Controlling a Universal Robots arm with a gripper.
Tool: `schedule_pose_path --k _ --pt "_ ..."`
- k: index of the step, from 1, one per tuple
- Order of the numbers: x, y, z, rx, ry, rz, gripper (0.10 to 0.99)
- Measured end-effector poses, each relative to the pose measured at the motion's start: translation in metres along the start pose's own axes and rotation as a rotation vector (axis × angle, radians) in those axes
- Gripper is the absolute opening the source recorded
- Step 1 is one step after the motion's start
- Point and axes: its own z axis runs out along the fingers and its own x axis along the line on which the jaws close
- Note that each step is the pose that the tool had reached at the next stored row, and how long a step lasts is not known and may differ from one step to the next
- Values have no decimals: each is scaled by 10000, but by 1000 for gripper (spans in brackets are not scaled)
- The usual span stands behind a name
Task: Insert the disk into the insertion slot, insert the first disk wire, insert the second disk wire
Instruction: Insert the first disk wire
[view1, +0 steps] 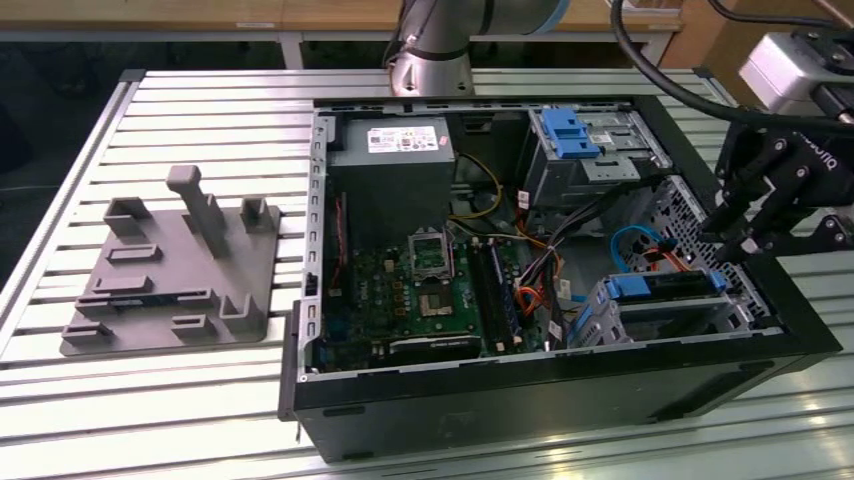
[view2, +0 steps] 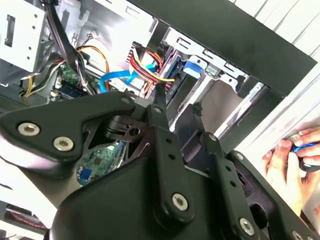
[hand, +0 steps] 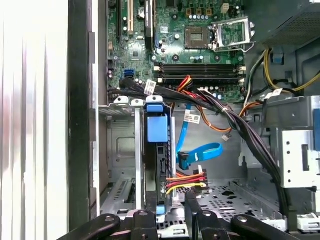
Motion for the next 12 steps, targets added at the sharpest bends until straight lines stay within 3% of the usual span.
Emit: schedule_pose_path --k 3,9,10,12 --pt "-32 0 0 4 133 5 357" --pt "-292 8 13 9 317 13 357" --pt "-323 9 15 8 436 19 357" --pt "-353 16 17 -11 763 34 357"
